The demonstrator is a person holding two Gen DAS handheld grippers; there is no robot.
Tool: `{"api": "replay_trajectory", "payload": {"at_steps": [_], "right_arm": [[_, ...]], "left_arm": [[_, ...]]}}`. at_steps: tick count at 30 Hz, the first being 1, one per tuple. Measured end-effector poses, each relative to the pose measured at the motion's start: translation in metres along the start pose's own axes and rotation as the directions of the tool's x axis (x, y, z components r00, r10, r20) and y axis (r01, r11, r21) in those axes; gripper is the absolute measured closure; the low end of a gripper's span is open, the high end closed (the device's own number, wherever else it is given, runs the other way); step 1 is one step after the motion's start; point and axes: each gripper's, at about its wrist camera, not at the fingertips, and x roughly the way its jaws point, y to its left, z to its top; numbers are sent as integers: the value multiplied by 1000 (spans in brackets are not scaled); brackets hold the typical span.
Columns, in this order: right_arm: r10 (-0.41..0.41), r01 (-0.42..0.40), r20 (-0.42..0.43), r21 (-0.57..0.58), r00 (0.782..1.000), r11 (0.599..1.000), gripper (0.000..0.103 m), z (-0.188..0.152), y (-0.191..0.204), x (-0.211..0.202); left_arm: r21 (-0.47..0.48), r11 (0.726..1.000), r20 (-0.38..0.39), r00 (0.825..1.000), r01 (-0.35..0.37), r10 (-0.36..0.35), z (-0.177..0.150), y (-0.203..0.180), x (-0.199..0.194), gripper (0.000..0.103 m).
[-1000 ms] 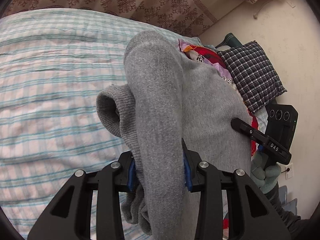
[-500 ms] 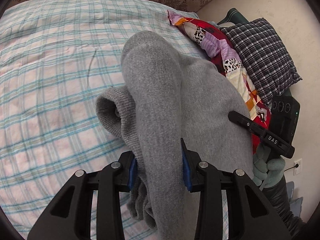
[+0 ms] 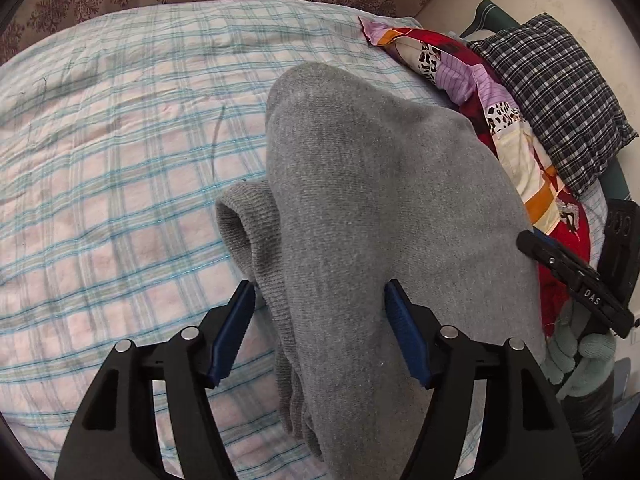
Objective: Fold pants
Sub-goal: 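Open both tools and press the folded pants flat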
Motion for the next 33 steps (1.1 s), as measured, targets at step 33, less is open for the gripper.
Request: {"api": "replay_trajectory", "payload": {"at_steps": [33], "right_arm": [[-152, 155, 41, -94, 987, 983, 38, 11, 47, 6]], "left_arm": [[274, 923, 109, 962, -270, 249, -51, -50, -23, 23]]}}
